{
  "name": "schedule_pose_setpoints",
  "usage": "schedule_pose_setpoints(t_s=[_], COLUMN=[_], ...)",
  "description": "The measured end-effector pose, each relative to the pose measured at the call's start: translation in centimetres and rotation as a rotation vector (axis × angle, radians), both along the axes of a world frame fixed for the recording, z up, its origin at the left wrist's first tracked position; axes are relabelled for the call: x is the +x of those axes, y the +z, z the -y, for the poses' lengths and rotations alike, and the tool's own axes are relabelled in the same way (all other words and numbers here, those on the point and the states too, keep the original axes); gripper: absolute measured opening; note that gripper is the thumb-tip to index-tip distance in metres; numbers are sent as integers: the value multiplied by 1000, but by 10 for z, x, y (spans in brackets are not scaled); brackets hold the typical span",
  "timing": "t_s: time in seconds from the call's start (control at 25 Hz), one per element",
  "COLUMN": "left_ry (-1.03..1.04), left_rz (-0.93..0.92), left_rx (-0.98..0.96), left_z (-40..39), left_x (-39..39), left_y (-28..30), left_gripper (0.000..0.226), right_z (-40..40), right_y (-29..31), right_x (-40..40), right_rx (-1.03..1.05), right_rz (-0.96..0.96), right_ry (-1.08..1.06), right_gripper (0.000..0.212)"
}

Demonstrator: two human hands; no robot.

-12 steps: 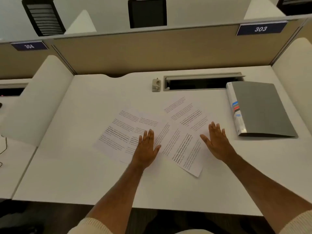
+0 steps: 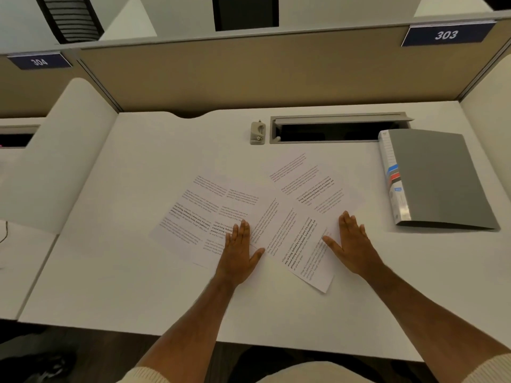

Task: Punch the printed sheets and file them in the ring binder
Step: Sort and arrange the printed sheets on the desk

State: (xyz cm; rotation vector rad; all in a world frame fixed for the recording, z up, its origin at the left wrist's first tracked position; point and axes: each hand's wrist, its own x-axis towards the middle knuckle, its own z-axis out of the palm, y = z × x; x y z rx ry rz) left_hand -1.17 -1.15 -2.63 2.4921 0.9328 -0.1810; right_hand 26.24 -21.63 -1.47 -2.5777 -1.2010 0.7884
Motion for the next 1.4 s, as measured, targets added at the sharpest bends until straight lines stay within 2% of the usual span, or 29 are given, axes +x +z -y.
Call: schedule_pose_setpoints(t_s=[0.16,0.36,0.48,0.68,0.8,0.96,1.12,1.2,1.32,1.4], left_ry=[22,8,7,-1,10,4,-1,2,27,46], left_rz=[5,-44,-55,-87,-76,-74,-67,-57,-41,-13], left_rx=[12,64,82,96,87,85,70,64,36,16], left_z=[1,2,2,2,1,2,1,1,1,1], left_x=[1,2,1,2,2,2,1,2,2,1], left_y=[-2,-3,-3,-4,-2,-1,1,3,4,4], left_gripper=[94,99,102,105,106,107,109,109,108,104], right_z=[1,3,9,21,16,8,5,2,-4,-8], right_y=[0,2,2,-5,-3,2,5,8,17,25], right_x=[-1,-1,-3,-3,-4,-8,-9,-9,-6,-4], right_rx=[11,25,75,39,14,-18,33,104,245,298], right_rz=[-2,1,-4,174,152,45,-41,-173,-445,-518], right_ry=[4,29,-40,-34,-74,-127,-139,-194,-340,-393], right_gripper=[109,133,136,125,118,102,71,58,50,45])
